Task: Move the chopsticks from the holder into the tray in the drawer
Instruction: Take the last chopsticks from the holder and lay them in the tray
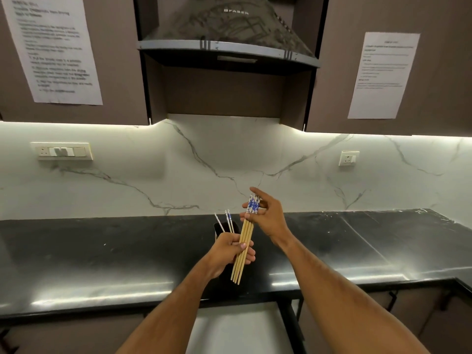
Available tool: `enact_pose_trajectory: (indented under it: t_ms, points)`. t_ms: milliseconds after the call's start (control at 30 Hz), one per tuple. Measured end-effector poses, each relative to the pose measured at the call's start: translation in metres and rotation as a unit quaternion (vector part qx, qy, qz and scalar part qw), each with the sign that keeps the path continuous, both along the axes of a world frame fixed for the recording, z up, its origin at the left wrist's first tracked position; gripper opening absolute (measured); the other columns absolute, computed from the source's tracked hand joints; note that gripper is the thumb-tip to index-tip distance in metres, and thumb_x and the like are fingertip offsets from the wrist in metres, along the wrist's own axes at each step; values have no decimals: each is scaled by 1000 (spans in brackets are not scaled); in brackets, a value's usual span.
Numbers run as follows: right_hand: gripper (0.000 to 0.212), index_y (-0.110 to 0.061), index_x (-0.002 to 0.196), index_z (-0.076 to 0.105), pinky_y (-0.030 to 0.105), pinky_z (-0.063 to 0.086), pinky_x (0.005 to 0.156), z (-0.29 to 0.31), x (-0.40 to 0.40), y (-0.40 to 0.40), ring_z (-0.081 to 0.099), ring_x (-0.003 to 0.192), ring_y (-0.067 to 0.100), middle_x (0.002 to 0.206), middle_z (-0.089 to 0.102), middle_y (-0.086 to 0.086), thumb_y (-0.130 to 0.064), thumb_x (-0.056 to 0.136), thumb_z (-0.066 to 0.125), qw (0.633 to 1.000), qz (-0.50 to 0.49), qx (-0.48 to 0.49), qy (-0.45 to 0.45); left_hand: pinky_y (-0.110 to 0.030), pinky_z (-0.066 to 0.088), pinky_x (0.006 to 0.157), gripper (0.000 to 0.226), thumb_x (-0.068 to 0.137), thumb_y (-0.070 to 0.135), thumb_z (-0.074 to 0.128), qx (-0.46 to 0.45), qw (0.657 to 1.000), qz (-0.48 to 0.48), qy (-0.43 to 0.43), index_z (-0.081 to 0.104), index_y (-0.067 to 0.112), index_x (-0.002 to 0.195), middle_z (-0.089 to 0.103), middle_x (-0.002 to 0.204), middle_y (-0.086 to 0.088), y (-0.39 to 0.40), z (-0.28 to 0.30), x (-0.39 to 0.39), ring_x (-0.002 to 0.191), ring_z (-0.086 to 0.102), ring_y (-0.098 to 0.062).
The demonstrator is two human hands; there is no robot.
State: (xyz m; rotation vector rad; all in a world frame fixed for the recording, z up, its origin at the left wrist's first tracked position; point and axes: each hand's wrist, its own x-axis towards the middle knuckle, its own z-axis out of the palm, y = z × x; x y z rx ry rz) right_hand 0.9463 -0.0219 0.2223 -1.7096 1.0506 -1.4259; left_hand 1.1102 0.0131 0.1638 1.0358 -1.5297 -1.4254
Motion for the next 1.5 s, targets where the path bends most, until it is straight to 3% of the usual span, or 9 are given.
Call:
enact_pose_trajectory:
  t_ms: [400,567,667,767,900,1067,1200,1300,1500]
  points:
    - [71,-12,141,56,50,62,86,-2,2,17,77,91,27,107,74,15,10,79,80,999,-18,8,-33,-46,61,91,20,102,8,55,-11,999,33,-3,67,0,117,78,98,-17,12,1,-4,94,76,-30]
    - [92,-18,156,34,43,62,88,-25,-4,23,78,92,29,102,77,16,10,80,78,998,0,40,-40,-44,62,86,17,99,5,59,6,998,29,-54,68,-2,112,77,94,-18,15,-14,-2,90,77,-30]
    - [102,-16,159,24,49,60,92,-52,-8,29,76,94,31,103,75,18,10,78,80,995,-6,92,-33,-41,64,83,14,99,6,61,17,992,44,-113,70,0,107,78,90,-16,23,-33,1,86,78,-26]
    - [103,-13,159,26,42,60,95,-85,-12,40,74,98,24,119,69,15,4,75,85,989,-49,124,60,-40,64,79,13,98,6,62,22,979,66,-191,71,1,106,77,89,-17,35,-58,5,82,78,-25]
    - [92,-17,156,35,41,51,107,-126,-18,62,54,131,21,145,53,8,-13,79,85,959,-73,93,259,-35,64,81,12,95,8,67,-1,925,60,-374,71,7,106,76,91,-13,48,-94,12,82,76,-22]
    - [57,-21,143,54,39,44,111,-175,-10,88,54,130,20,137,61,3,-23,90,75,848,60,87,519,-40,58,87,18,95,13,63,-69,818,-11,-571,71,8,110,71,105,-14,63,-139,6,95,69,-30]
    - [19,-18,110,72,36,55,87,-215,-2,109,67,97,25,104,72,5,-12,93,65,782,74,98,611,-37,55,80,11,95,10,59,-94,800,-36,-592,68,9,101,68,102,-14,81,-175,2,91,66,-30]
    - [15,-15,103,73,34,55,82,-238,0,121,67,89,25,97,71,7,-9,93,63,755,74,104,643,-32,49,74,11,94,4,58,-104,796,-53,-593,68,8,98,67,100,-13,93,-196,2,88,64,-27]
    - [17,-13,95,76,33,58,73,-276,-2,136,68,78,26,85,71,8,-4,91,63,744,70,145,649,-40,57,83,16,95,0,56,-83,805,-68,-583,69,7,101,69,102,-13,116,-238,1,91,68,-30]
